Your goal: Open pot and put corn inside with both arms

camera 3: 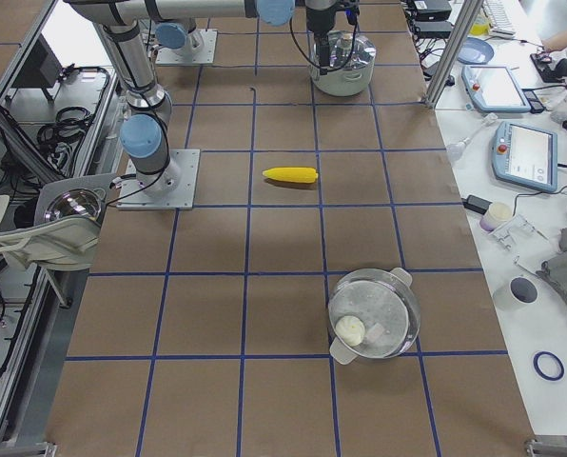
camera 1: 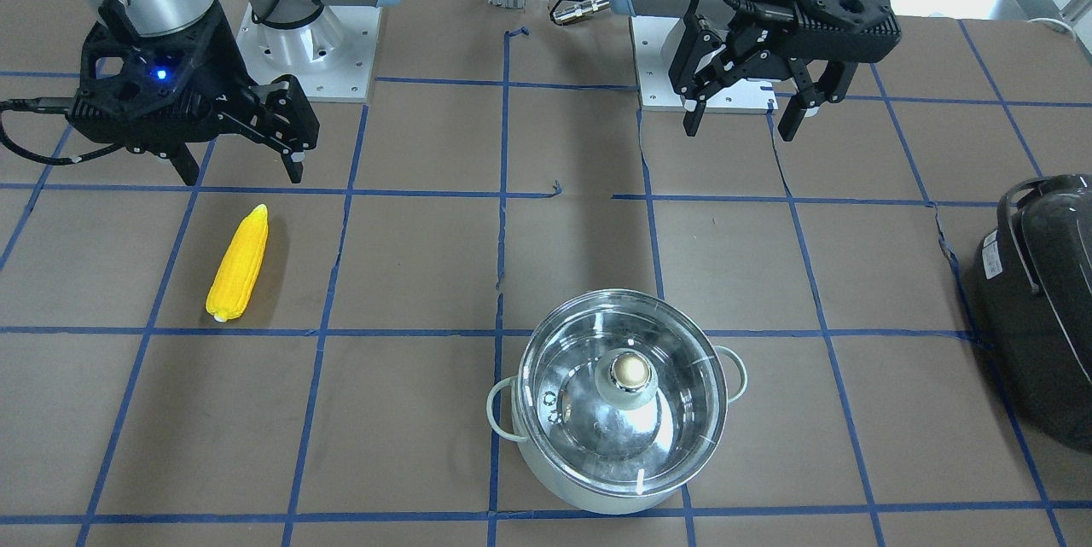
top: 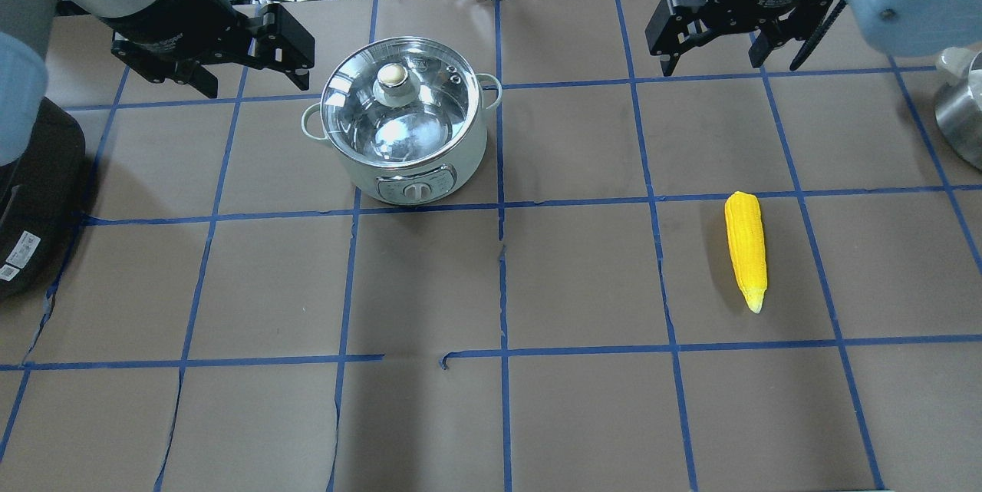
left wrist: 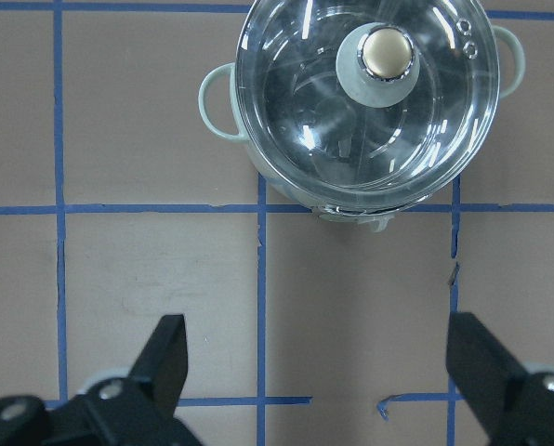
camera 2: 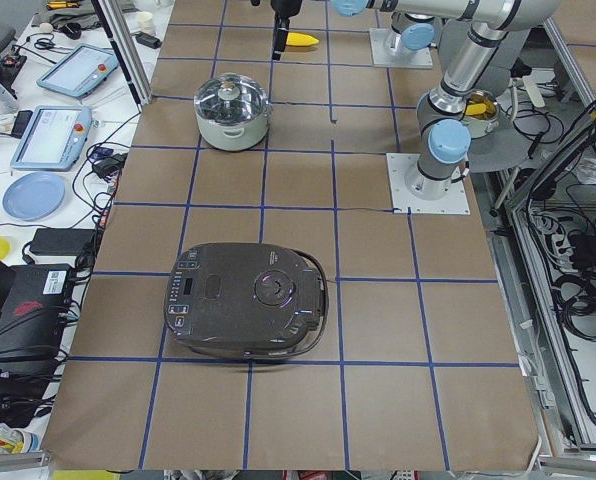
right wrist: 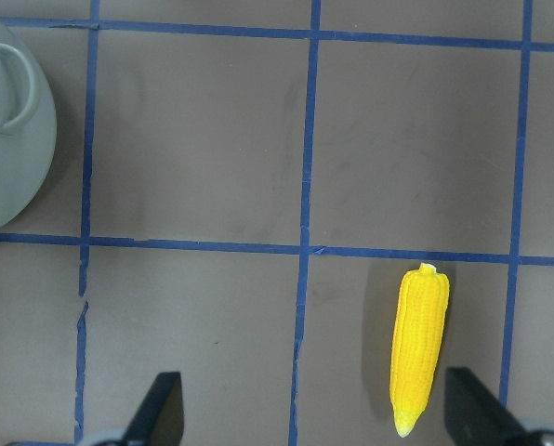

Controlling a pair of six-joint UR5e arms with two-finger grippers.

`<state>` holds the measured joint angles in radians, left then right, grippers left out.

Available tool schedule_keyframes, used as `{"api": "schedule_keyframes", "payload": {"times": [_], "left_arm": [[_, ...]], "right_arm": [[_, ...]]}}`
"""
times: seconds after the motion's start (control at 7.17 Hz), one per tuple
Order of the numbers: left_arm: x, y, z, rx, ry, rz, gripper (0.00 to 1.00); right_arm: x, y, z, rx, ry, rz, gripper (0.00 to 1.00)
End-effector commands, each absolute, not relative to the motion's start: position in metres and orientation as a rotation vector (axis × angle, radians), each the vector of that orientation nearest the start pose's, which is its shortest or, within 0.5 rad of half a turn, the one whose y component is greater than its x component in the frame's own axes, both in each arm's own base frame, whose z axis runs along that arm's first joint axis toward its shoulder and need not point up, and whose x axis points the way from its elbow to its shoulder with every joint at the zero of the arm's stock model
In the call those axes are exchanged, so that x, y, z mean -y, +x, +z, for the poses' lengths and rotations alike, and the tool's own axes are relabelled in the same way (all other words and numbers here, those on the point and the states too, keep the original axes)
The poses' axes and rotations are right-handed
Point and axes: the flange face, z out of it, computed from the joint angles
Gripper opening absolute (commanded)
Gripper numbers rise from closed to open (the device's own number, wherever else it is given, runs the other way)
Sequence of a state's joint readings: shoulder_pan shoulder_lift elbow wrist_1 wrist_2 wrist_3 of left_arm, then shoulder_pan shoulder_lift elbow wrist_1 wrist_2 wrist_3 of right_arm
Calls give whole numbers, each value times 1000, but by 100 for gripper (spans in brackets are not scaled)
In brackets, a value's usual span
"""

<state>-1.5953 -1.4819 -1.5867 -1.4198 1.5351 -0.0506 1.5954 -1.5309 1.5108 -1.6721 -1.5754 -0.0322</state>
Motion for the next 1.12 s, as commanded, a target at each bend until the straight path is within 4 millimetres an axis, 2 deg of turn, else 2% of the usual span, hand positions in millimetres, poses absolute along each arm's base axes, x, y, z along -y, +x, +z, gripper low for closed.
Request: {"api": "schedule_keyframes", "payload": {"times": [0.0,0.56,0.84,0.98], "left_arm": [[469,-149,540,-3166,-35,-356,100],[470,-148,540,-3168,-37,-356,100],[470,-148,540,-3168,-37,-356,100],[470,-148,540,-3166,-37,-356,100]], "right_arm": [[517,146,507,-3140,-89,-188,100],[516,144,506,-3144,-89,-167,100],[519,139,495,-3152,-89,-155,100],[519,134,481,-3154,-48,-109,100]]}}
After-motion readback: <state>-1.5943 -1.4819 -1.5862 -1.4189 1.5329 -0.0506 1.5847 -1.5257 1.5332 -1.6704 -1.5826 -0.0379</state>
